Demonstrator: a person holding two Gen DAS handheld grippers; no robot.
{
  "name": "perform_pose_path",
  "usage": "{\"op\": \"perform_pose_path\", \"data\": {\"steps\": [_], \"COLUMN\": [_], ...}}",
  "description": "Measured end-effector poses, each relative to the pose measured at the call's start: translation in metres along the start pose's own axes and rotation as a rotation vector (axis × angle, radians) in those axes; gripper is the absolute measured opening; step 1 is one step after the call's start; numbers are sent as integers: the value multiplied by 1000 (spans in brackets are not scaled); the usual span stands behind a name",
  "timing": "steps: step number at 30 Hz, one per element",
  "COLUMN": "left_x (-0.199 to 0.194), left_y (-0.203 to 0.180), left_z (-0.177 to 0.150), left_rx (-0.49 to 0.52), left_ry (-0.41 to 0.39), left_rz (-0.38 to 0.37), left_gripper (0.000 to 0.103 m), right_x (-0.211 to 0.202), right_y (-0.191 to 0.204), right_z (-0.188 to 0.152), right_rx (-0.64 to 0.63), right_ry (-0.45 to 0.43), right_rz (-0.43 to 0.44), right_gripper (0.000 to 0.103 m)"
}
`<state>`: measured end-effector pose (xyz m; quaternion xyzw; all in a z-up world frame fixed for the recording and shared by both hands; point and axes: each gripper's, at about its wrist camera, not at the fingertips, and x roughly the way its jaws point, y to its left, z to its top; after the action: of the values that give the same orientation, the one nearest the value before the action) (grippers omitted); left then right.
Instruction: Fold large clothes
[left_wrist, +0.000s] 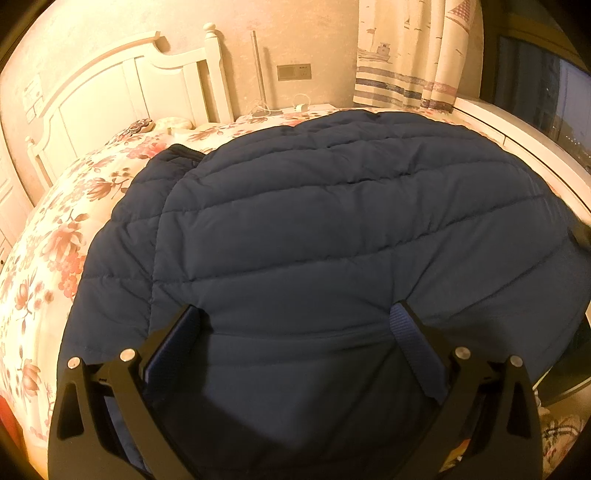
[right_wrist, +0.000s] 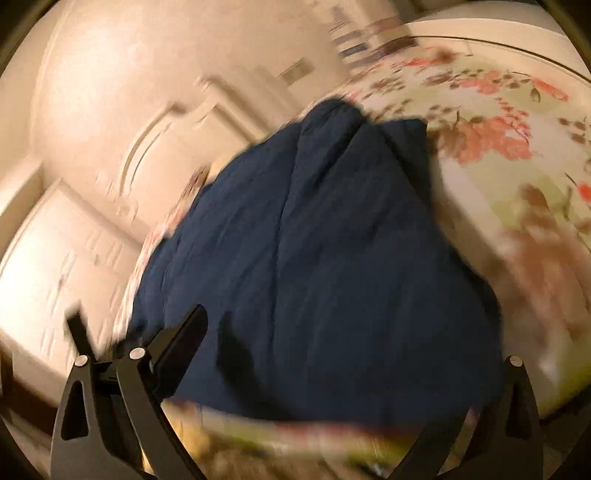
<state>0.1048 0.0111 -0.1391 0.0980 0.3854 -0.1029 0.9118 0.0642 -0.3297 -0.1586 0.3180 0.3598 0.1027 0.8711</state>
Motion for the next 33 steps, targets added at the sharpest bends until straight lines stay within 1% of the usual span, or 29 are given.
{"op": "perform_pose_path", "data": {"steps": [1, 2, 3, 4, 5, 7, 8, 9, 10, 12, 13, 14, 15, 16, 17, 18, 19, 20, 21, 22, 24, 25, 26, 27, 28, 30, 31, 32, 33], "left_x": [0, 0, 0, -1, -2, -5, -7, -11, -16, -17, -7, 4, 21, 46, 62, 86, 106, 120, 139, 149, 146, 134, 124, 107, 80, 41, 14, 0, -16], "left_y": [0, 1, 1, 1, 2, 4, 4, 3, -1, -9, -14, -17, -19, -21, -19, -18, -19, -21, -24, -25, -19, -13, -10, -8, -5, -7, -10, -15, -24], "left_z": [0, 1, 1, 4, 6, 18, 25, 36, 53, 83, 108, 122, 140, 159, 170, 182, 192, 197, 200, 202, 200, 197, 195, 190, 180, 158, 134, 120, 94], "left_rx": [2, 4, 4, 0, -7, -40, -46, -45, -34, -17, -6, 1, 6, 4, -1, -16, -28, -23, -2, 1, -39, -68, -80, -86, -88, -71, -49, -31, 0], "left_ry": [1, 4, 7, 18, 31, 71, 69, 52, 20, -16, -5, 17, 45, 74, 97, 138, 177, 198, 238, 256, 237, 209, 188, 151, 93, 25, -13, -29, -42], "left_rz": [-1, -4, -5, -8, -12, -36, -43, -40, -12, 25, 34, 44, 69, 112, 136, 148, 131, 110, 102, 110, 102, 86, 78, 73, 60, 29, 4, -13, -42], "left_gripper": [101, 101, 101, 101, 101, 101, 101, 101, 101, 101, 101, 101, 101, 101, 101, 101, 101, 101, 101, 101, 100, 96, 95, 95, 95, 96, 96, 98, 99], "right_x": [6, 12, 13, 12, 7, -4, -12, -18, -21, -27, -28, -31, -37, -41, -45, -47, -51, -53, -54, -55, -55, -56, -57, -56, -55, -55, -56, -55, -55], "right_y": [2, 6, 9, 10, 9, 0, -3, -6, -4, 2, 5, 10, 7, 12, 18, 20, 25, 31, 33, 35, 37, 38, 39, 39, 41, 45, 48, 52, 56], "right_z": [6, 9, 10, 9, 7, 5, 2, -1, -4, -8, -8, -7, -7, -7, -7, -8, -8, -8, -8, -7, -6, -5, -6, -5, -3, 0, 1, 4, 6], "right_rx": [42, 59, 53, 41, 31, 50, 54, 42, 30, 7, -8, -30, -44, -65, -95, -117, -142, -167, -180, -190, -200, -203, -211, -216, -221, -231, -238, -246, -251], "right_ry": [-17, -28, -54, -77, -116, -167, -195, -209, -221, -238, -243, -252, -257, -265, -272, -276, -277, -277, -277, -274, -266, -265, -265, -265, -267, -277, -283, -289, -294], "right_rz": [-15, -12, -2, 6, 29, 115, 159, 169, 174, 179, 177, 178, 181, 184, 181, 177, 175, 174, 169, 163, 157, 158, 156, 154, 154, 157, 157, 158, 159], "right_gripper": [97, 95, 88, 71, 51, 40, 38, 38, 38, 38, 38, 38, 38, 38, 38, 38, 38, 38, 38, 38, 38, 38, 38, 38, 38, 38, 38, 38, 38]}}
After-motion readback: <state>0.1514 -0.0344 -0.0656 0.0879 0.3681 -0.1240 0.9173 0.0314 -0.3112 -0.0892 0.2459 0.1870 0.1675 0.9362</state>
